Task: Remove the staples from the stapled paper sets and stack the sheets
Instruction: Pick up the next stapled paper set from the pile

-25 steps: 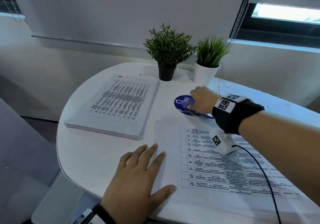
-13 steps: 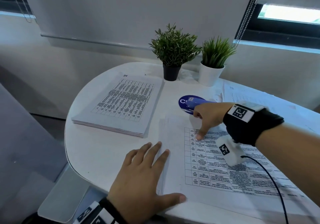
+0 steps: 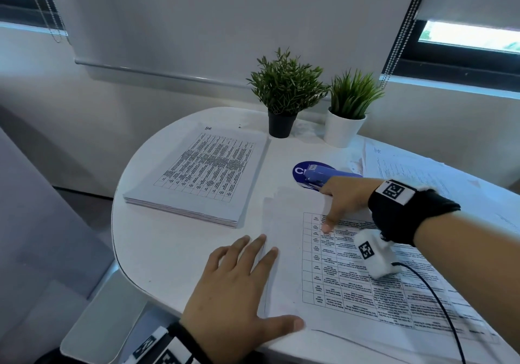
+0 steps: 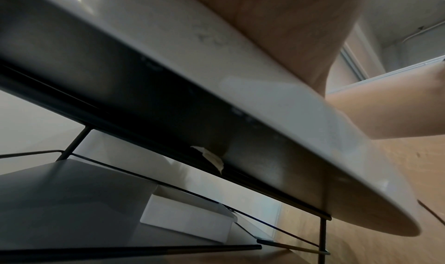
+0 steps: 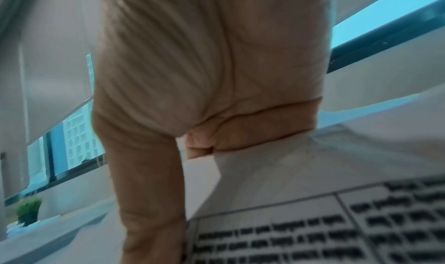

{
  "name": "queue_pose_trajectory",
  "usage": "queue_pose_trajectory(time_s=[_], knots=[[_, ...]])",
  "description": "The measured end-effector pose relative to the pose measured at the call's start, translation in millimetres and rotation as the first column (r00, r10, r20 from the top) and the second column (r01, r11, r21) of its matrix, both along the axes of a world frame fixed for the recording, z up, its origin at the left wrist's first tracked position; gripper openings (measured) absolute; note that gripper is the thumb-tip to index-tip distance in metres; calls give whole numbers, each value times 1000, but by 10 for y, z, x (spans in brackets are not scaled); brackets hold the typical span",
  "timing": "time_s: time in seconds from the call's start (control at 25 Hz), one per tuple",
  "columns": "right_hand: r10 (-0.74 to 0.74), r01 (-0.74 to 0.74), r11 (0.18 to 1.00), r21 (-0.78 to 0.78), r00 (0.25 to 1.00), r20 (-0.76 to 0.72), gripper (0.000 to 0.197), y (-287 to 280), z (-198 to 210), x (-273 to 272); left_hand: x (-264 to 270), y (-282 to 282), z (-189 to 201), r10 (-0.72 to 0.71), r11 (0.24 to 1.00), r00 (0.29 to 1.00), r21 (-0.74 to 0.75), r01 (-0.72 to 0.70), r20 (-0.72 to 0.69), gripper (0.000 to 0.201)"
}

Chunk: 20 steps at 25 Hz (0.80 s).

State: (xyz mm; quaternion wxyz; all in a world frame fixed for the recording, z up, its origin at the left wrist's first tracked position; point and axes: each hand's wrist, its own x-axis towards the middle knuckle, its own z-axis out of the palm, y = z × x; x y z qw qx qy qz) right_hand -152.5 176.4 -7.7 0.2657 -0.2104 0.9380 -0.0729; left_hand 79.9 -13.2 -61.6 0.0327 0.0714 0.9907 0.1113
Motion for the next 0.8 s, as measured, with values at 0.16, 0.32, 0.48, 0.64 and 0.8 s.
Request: queue_pose_trajectory(time_s=[0.16, 0.32, 0.48, 0.64, 0.8], knots=[[21, -19, 995, -102, 1000, 20, 27, 66, 165, 63, -7, -22, -26, 12, 999, 999, 42, -10, -39, 111], [-119, 44, 903, -427, 982, -149, 29, 203, 720, 292, 11, -41, -50, 190, 885, 981, 441, -152, -44, 121], [-287, 114, 591, -799, 955, -76, 34, 351, 1072, 692, -166, -70, 78, 386, 145, 919, 978, -149, 83, 125], [-433, 142, 207, -968, 901, 40, 31, 290, 1019, 989, -342, -18, 426, 323, 179, 941, 983, 45, -101, 60], [-584, -1, 333, -943, 785, -207, 18, 243, 1033, 1196, -451, 19, 879, 437, 235, 853, 952, 198, -286, 30]])
